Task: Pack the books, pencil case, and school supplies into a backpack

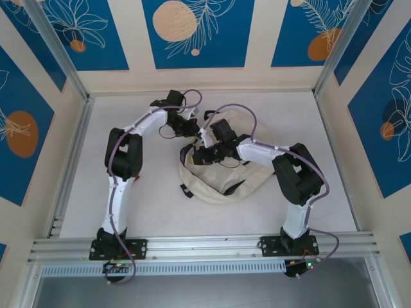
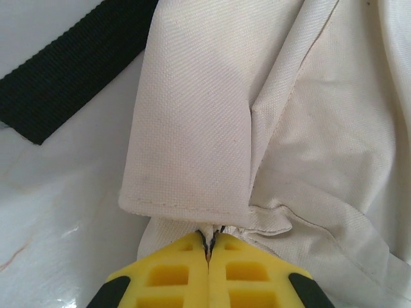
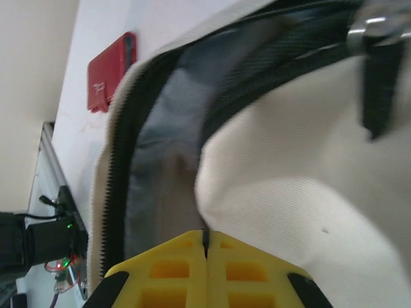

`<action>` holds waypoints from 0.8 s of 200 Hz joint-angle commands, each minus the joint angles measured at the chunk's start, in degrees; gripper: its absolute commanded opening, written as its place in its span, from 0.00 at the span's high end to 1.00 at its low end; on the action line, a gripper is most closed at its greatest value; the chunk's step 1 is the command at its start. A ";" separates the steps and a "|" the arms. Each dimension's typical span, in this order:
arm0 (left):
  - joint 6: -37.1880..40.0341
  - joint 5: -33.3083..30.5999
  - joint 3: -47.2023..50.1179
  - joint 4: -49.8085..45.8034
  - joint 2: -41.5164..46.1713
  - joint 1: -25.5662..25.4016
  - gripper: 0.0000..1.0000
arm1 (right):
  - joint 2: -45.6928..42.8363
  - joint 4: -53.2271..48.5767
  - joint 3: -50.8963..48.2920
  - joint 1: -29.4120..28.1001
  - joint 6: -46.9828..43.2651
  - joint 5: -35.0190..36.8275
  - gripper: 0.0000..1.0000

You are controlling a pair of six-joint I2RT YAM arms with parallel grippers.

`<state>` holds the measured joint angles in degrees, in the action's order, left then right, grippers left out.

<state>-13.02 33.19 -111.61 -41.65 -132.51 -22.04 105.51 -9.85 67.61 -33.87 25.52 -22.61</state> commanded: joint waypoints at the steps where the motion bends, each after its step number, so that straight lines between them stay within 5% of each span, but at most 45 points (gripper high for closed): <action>1: -0.33 0.52 -0.02 3.55 1.09 -0.33 1.00 | -1.58 -1.70 1.90 3.62 0.32 6.76 1.00; 49: -0.01 -0.19 2.23 2.89 5.49 -0.23 0.92 | 0.37 -3.53 5.71 5.09 -2.70 7.82 1.00; 73: -0.56 0.33 2.36 3.40 6.19 -0.32 0.97 | 2.13 -1.75 5.79 4.74 -5.92 1.01 0.71; 93: -0.67 0.31 2.36 3.42 6.46 -0.26 1.00 | 3.53 -0.32 5.84 3.67 -8.32 -0.33 0.60; 160: -1.05 0.78 2.63 3.42 7.09 -0.31 1.00 | 8.33 6.04 7.99 3.08 -13.50 4.83 0.60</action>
<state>-13.58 32.80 -109.10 -39.42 -128.95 -22.04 112.84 -7.53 72.95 -30.79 16.23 -19.40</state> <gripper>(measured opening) 0.047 0.408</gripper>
